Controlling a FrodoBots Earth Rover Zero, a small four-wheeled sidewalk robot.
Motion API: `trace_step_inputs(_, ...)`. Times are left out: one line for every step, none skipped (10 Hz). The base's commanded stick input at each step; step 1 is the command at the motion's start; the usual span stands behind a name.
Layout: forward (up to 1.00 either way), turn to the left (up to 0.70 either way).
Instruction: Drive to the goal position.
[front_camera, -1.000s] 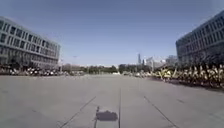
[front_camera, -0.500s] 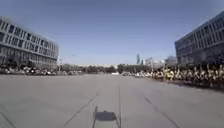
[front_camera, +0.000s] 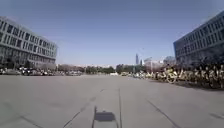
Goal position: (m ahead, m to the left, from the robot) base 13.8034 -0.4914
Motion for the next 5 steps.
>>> trace_step_inputs(1.00,0.02)
trace_step_inputs(1.00,0.02)
trace_step_inputs(1.00,0.02)
trace_step_inputs(1.00,0.02)
trace_step_inputs(1.00,0.02)
